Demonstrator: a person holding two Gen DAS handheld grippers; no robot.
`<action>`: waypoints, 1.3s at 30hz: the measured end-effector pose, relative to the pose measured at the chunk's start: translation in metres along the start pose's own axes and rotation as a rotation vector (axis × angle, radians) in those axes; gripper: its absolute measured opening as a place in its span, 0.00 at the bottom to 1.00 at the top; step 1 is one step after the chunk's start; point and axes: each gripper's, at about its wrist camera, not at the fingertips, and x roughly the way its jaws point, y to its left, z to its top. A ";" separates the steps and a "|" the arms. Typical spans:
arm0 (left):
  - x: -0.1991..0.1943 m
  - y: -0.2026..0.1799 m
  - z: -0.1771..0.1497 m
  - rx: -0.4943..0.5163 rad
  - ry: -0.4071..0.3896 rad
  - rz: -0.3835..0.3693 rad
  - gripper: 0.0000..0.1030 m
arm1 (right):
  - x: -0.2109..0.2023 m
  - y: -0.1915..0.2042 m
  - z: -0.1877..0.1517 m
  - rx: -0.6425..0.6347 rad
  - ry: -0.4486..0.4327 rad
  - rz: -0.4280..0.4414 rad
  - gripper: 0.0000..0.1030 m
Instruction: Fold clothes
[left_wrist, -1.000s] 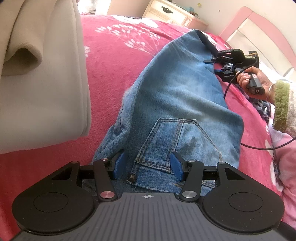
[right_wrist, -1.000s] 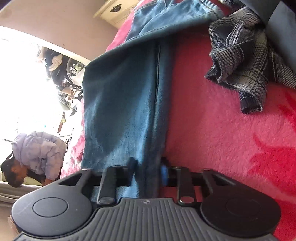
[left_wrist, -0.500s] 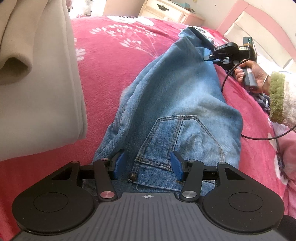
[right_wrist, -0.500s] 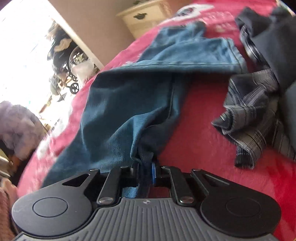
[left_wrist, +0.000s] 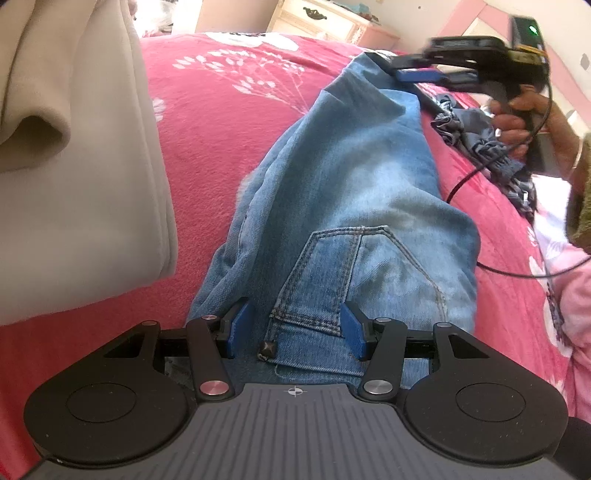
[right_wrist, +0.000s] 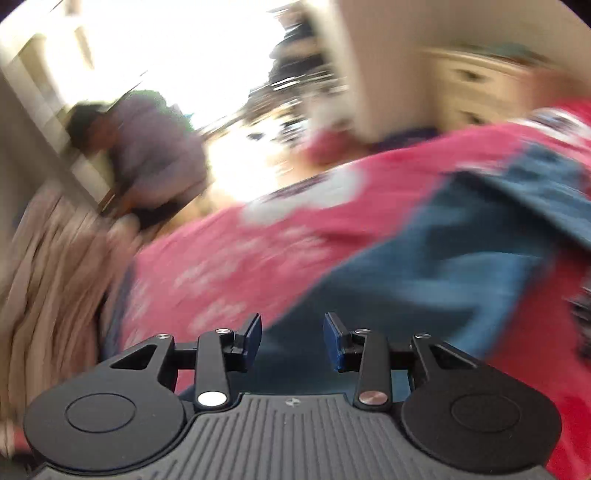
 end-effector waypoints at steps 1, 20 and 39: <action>-0.001 0.000 -0.001 0.000 -0.002 -0.001 0.51 | 0.014 0.006 -0.002 -0.017 0.024 -0.001 0.38; -0.004 -0.002 -0.007 0.049 0.005 -0.004 0.51 | -0.018 -0.075 0.000 0.319 -0.007 0.115 0.24; -0.007 -0.006 -0.011 0.089 -0.017 0.019 0.51 | -0.070 0.068 -0.179 -0.118 0.227 -0.011 0.39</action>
